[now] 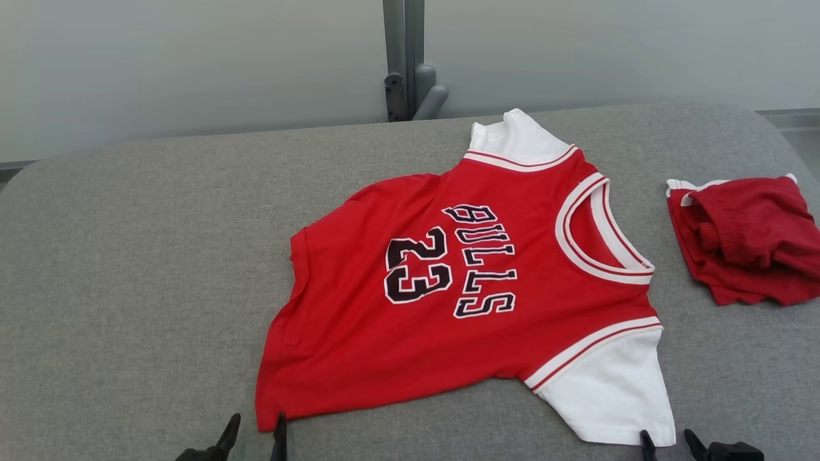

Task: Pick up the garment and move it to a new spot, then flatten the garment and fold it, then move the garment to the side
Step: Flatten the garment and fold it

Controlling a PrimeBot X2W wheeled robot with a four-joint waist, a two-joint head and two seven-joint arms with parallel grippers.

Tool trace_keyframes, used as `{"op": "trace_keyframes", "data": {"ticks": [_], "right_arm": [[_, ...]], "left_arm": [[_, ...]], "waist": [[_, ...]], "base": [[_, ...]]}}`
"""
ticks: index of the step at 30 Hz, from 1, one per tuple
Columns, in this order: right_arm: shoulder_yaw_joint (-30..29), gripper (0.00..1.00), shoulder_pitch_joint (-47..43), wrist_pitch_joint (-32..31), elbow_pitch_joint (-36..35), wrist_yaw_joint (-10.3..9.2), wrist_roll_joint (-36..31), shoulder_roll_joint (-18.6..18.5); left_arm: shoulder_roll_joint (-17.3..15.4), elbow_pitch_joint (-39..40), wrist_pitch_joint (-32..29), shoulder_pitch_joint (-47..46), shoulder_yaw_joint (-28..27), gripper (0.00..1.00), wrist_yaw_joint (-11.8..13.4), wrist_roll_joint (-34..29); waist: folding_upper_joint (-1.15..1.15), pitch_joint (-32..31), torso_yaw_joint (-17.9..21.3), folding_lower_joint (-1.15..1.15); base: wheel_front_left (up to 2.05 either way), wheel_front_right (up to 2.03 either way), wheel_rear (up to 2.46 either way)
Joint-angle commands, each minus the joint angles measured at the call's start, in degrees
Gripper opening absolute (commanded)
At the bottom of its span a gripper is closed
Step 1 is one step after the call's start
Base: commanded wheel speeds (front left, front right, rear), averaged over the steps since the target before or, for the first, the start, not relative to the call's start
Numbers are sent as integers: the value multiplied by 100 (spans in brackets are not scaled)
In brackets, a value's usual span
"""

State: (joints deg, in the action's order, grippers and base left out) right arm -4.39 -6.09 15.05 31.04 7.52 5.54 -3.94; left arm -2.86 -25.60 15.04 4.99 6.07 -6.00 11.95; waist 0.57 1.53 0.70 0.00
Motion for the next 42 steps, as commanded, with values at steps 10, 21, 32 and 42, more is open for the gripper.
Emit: {"op": "trace_keyframes", "data": {"ticks": [10,21,32,42], "right_arm": [[233,0,292,3,366,-8,100,-2],[347,0,382,7,83,-8,198,-109],[474,0,426,9,-234,-9,276,-122],[456,0,496,10,-668,-9,457,-147]], "left_arm": [[-10,29,18,-168,-8,100,-17,62],[-12,-310,18,-258,82,100,-29,440],[-12,-953,6,-492,63,97,203,715],[-12,-797,10,-522,82,0,24,772]], "waist": [[-57,33,-13,0],[-57,121,148,0],[-57,187,345,0],[-57,66,375,0]], "base": [[0,0,0],[0,0,0],[0,0,0],[0,0,0]]}}
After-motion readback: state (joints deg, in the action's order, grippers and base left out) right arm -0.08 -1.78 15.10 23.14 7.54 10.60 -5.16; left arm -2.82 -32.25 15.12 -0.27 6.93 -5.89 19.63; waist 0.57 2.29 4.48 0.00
